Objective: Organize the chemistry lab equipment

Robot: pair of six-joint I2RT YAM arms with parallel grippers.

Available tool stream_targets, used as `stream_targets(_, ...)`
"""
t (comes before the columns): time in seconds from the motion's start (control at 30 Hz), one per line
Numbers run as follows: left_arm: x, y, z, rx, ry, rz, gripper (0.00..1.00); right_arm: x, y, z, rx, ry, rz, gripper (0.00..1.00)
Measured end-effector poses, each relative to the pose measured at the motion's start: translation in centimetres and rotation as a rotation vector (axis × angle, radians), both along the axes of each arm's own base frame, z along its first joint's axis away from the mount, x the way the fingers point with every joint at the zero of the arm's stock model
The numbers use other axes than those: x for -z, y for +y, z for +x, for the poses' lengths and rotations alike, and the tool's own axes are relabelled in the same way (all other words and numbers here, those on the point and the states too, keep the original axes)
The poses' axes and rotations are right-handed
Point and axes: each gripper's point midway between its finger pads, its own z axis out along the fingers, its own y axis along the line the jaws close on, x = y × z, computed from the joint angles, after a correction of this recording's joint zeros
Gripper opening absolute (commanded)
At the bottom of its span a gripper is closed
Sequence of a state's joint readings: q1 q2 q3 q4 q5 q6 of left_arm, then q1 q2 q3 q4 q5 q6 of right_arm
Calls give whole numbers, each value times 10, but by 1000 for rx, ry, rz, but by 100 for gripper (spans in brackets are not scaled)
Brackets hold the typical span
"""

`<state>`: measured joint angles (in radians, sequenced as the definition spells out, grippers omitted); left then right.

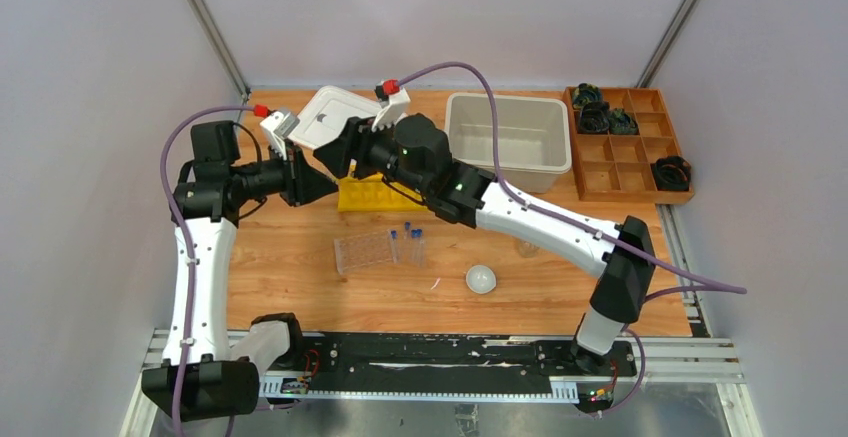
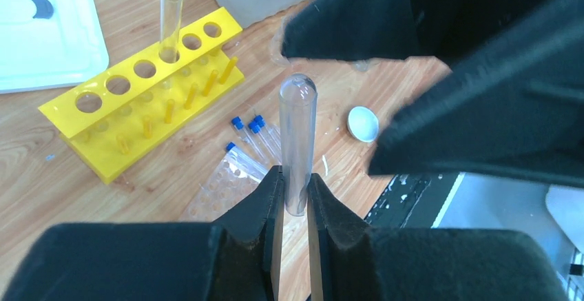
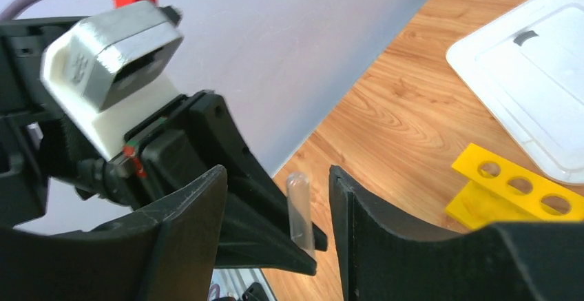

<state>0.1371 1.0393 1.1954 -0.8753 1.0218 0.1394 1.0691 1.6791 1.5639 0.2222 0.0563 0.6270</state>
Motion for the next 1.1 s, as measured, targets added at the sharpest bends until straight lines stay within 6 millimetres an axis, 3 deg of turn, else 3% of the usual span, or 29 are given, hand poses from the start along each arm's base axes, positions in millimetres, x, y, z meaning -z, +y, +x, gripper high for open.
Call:
stream_targets(0.17, -5, 0, -5, 8, -49, 18, 17, -2, 3, 11, -33, 33, -87, 55)
stream_targets(0.4, -3, 1, -12, 14, -101, 52, 18, 23, 1, 6, -132, 82, -176, 46)
stream_targets(0.67, -2, 2, -12, 19, -119, 65, 18, 17, 6, -5, -220, 78, -195, 27)
stream_targets(0.8, -1, 3, -11, 13, -119, 71, 20, 21, 7, -6, -249, 92, -206, 12)
stream_targets(0.83, -1, 3, -11, 13, -119, 72, 28, 21, 7, -7, -257, 96, -207, 8)
stream_targets(0.87, -1, 3, -10, 12, -118, 73, 46, 21, 7, -5, -261, 98, -209, 5)
stream_targets(0.93, -1, 4, -10, 10, -122, 76, 91, 23, 7, -4, -271, 107, -213, 1)
stream_targets(0.97, -1, 4, -9, 9, -125, 80, 99, 24, 7, -3, -273, 111, -217, 0)
stream_targets(1.1, 3, 8, -4, -22, -97, 87, 100, 32, -2, 8, -254, 122, -247, 0)
